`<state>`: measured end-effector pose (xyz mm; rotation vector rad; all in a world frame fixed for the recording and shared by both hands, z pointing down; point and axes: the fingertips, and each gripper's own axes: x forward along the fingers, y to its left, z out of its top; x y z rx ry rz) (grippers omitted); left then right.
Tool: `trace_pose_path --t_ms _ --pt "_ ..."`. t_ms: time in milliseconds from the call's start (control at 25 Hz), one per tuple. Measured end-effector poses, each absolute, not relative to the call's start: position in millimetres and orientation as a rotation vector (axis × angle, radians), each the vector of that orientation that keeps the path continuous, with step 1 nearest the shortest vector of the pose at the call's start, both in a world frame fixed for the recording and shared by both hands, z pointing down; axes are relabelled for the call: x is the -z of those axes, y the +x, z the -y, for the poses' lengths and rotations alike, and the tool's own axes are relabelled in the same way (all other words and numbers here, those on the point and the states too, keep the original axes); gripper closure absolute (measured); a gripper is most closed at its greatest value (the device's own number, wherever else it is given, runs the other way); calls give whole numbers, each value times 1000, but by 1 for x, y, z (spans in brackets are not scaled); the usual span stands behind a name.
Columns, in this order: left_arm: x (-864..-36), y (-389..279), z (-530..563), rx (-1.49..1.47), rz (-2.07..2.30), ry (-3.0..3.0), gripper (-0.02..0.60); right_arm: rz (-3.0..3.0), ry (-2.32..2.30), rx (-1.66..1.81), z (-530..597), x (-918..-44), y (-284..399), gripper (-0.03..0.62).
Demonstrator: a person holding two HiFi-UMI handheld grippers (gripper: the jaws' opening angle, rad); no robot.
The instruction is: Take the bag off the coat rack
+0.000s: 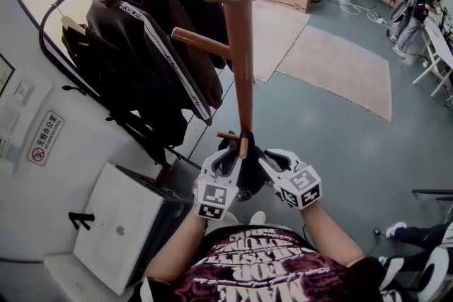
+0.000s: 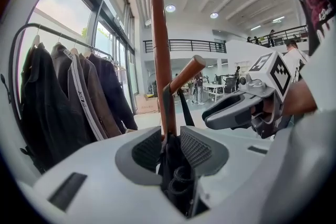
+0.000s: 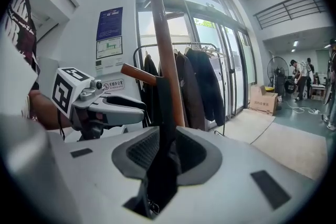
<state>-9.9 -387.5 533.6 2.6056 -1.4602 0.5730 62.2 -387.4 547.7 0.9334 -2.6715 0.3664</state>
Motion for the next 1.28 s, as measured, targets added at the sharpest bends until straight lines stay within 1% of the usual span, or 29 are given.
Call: trace_pose_path --t_ms 240,560,600,640,760,920,1000,1080,1200,1280 --pt "-551 4 400 -630 1422 2630 466 2636 933 -355 399 -561 51 491" --pt "-559 4 410 -619 1475 2589 466 2621 940 -368 408 -570 39 491" --pt "-559 2 411 -611 1496 2580 485 2620 946 -369 409 -571 39 495" --pt "-556 1 413 -594 1514 2571 561 2620 953 -369 410 -571 39 508" --pt "-551 0 418 -548 1521 2579 569 2618 977 -362 412 -571 38 514" --pt "-558 3 419 -621 1531 2595 568 2606 1010 -369 415 -574 35 508" --pt "-559 6 421 -607 1538 2592 568 2596 1024 -372 415 -575 35 511" --pt "-560 5 423 -583 1561 2579 568 2594 1045 -357 415 -575 36 529" --pt "-559 2 424 -574 1566 2560 569 2593 1057 -352 417 -572 38 574" --pt "-555 1 423 -548 1567 2559 571 2599 1059 -382 416 -571 39 583"
